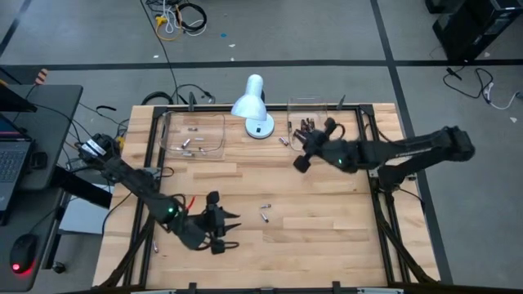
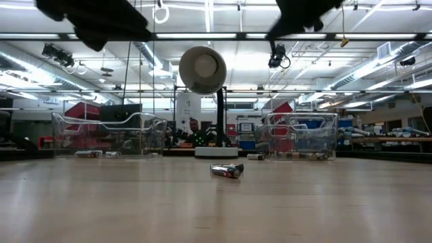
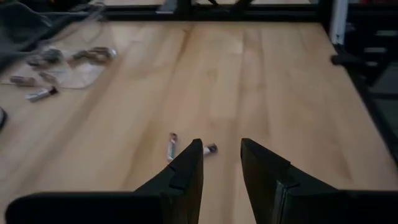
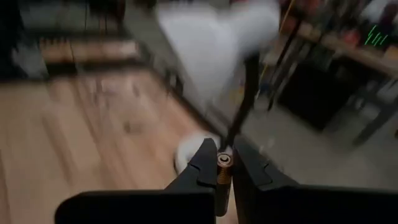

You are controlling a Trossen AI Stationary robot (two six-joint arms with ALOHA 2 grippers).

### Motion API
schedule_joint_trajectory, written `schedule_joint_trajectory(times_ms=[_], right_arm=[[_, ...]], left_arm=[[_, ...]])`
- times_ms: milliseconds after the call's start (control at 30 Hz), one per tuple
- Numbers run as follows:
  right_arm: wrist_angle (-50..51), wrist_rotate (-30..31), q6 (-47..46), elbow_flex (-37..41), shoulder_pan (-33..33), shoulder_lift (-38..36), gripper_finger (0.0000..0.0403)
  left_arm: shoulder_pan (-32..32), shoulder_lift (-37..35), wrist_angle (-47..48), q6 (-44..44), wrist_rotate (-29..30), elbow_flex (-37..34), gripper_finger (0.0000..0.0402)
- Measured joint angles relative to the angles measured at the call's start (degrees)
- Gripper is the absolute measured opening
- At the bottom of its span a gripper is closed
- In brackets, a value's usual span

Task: Sort batteries
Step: Put the black battery in the transparent bin

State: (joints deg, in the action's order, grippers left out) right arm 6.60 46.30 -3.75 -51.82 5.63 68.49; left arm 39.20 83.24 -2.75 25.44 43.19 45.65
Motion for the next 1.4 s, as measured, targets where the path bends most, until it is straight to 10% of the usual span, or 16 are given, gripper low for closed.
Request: schedule_joint_trajectory(times_ms=[300, 633, 1400], right_arm=[[-1.2, -21.8, -5.6, 13.0, -14.6, -7.3, 0.0016], [-23.3, -22.4, -11.4, 27.8, -19.0, -5.7, 0.003], [-24.9, -22.4, -13.7, 29.6, -19.0, -4.9, 0.0042]], left_arm=[[4.0, -0.3, 10.1, 6.8, -3.9, 3.1, 0.0108], [4.5, -0.3, 23.1, 12.8, -9.5, 7.9, 0.0108], [4.8, -0.3, 21.9, 12.4, -7.1, 7.5, 0.0108]])
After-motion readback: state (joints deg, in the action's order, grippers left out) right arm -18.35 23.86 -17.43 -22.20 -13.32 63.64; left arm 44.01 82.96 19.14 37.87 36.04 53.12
